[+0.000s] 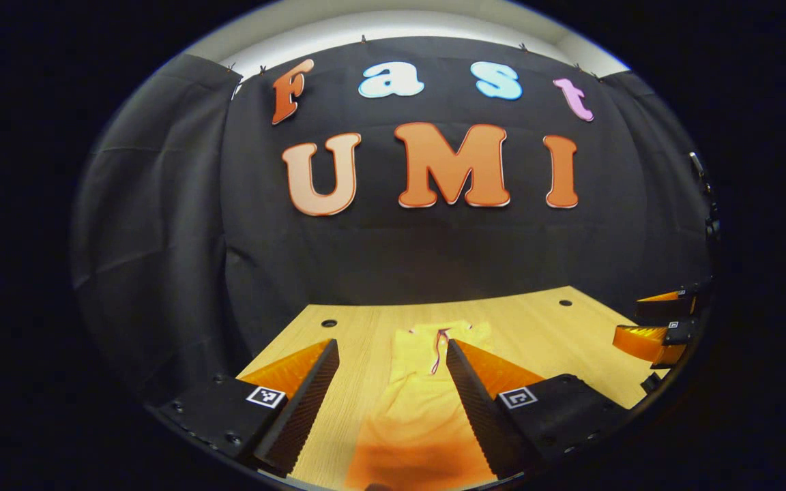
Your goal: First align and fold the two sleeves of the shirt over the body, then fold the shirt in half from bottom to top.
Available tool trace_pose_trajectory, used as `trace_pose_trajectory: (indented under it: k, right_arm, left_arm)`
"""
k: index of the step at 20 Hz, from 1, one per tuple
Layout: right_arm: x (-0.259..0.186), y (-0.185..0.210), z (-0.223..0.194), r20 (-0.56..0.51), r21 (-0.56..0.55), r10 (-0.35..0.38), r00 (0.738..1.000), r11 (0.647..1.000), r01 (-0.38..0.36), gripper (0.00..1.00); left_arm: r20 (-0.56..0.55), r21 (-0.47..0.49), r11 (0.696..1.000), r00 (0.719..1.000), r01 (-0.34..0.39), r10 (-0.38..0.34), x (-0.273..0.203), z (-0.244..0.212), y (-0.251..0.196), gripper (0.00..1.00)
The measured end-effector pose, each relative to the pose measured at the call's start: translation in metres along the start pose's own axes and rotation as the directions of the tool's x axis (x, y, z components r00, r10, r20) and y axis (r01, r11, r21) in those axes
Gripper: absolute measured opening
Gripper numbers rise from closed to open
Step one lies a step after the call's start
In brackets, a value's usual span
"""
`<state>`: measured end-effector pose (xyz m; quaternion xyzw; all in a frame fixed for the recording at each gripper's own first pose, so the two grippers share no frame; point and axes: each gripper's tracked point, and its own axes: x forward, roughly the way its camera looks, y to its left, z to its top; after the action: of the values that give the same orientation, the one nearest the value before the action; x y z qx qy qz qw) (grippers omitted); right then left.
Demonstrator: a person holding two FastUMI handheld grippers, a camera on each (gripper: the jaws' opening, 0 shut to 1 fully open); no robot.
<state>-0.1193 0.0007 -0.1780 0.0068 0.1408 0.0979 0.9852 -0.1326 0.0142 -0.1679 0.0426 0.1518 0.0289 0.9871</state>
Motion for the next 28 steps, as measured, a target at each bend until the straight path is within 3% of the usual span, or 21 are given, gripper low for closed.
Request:
trace_pose_trajectory:
  k: [3,8,13,20,25,27,28]
  right_arm:
    - [0.009,0.005,-0.041,-0.122,-0.013,0.018,0.992,1.0,-0.02,0.98]
    - [0.013,0.023,-0.108,-0.334,0.041,0.066,0.94,0.998,-0.056,0.99]
    - [0.007,0.02,-0.166,-0.487,0.076,0.056,0.872,0.997,-0.022,0.99]
    - [0.002,0.024,-0.228,-0.657,0.135,0.076,0.75,0.991,0.018,0.99]
    - [0.004,0.032,-0.242,-0.689,0.115,0.079,0.72,0.993,0.001,0.99]
    - [0.006,0.032,-0.241,-0.691,0.104,0.079,0.719,0.995,-0.009,0.99]
    - [0.005,0.032,-0.242,-0.693,0.096,0.079,0.717,0.995,-0.017,0.99]
  left_arm:
    - [-0.16,-0.014,0.999,0.987,0.031,-0.033,0.01,-0.052,-0.002,0.97]
    - [-0.387,-0.006,1.0,0.922,0.026,-0.026,0.01,-0.13,0.016,0.98]
    - [-0.577,-0.009,0.998,0.815,0.059,-0.053,0.007,-0.191,0.018,0.98]
    - [-0.739,-0.028,0.999,0.672,0.037,-0.046,0.012,-0.248,0.024,0.98]
    - [-0.806,-0.107,0.994,0.583,0.023,-0.1,0.004,-0.276,0.019,0.99]
    - [-0.817,-0.08,0.996,0.571,0.028,-0.082,0.005,-0.283,0.018,0.99]
    - [-0.812,-0.063,0.997,0.578,0.048,-0.079,0.008,-0.284,0.018,0.99]
